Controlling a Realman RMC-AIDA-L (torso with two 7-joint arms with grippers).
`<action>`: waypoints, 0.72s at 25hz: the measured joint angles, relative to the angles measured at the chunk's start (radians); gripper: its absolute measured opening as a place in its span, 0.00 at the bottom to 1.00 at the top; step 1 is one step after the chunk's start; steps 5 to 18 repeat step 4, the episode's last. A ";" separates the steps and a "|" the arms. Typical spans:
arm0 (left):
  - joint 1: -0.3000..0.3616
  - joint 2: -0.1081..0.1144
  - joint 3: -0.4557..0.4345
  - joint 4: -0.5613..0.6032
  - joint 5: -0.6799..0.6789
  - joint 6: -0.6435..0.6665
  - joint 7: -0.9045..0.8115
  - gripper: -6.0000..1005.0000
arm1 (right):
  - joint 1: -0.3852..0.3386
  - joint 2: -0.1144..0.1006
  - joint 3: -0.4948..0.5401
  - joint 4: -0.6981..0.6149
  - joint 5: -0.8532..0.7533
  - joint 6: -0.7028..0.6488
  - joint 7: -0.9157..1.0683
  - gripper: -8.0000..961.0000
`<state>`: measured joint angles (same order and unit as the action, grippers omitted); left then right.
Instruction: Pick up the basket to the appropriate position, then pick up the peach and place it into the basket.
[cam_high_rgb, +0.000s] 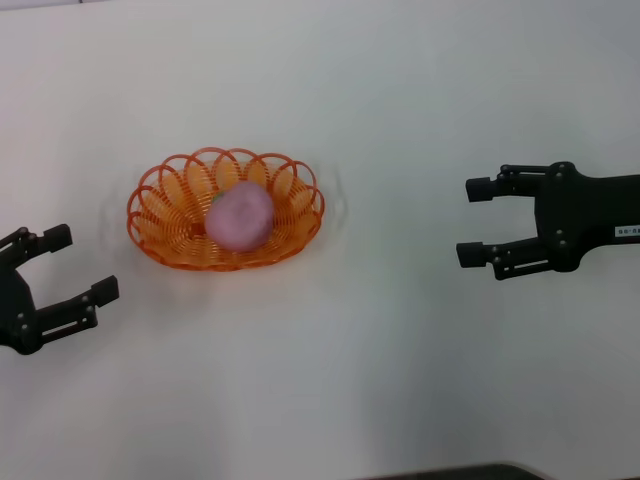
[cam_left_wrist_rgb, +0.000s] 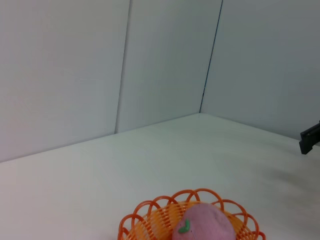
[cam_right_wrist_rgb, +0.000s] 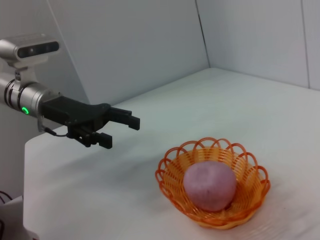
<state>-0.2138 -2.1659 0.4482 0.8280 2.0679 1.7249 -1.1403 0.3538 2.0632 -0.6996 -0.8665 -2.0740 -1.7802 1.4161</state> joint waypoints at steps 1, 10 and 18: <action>0.000 0.000 0.000 0.001 0.000 0.001 -0.001 0.87 | 0.001 0.002 0.000 0.000 -0.002 0.001 -0.001 0.97; -0.001 0.000 0.000 0.002 0.001 0.004 -0.003 0.87 | 0.002 0.005 0.000 0.000 -0.004 0.002 -0.002 0.97; -0.001 0.000 0.000 0.002 0.001 0.004 -0.003 0.87 | 0.002 0.005 0.000 0.000 -0.004 0.002 -0.002 0.97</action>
